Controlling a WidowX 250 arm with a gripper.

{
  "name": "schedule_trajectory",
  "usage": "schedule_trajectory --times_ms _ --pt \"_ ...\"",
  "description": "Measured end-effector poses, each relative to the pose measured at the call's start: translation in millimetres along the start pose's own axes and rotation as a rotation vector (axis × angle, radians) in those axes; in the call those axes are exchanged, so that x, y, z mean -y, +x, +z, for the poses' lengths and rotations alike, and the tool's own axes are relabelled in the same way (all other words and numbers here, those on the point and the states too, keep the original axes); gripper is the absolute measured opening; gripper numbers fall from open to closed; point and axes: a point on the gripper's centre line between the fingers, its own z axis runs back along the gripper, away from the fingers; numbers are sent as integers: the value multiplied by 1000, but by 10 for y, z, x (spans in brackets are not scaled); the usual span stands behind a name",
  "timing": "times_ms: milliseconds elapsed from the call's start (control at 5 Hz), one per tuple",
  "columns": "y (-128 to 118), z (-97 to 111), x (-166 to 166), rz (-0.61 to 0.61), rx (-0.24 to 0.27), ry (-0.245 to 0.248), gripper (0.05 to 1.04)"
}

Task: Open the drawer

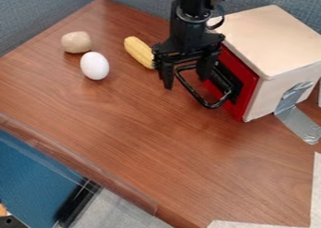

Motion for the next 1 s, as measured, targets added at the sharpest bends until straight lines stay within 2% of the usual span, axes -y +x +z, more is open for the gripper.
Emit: schedule_trajectory --times_ms 400,600,800,1000 --pt "3 -162 56 7 17 21 999" --pt "-10 -233 54 11 19 35 961" --pt "-8 -259 57 15 29 39 680" --pt "-6 -256 66 19 40 37 354"
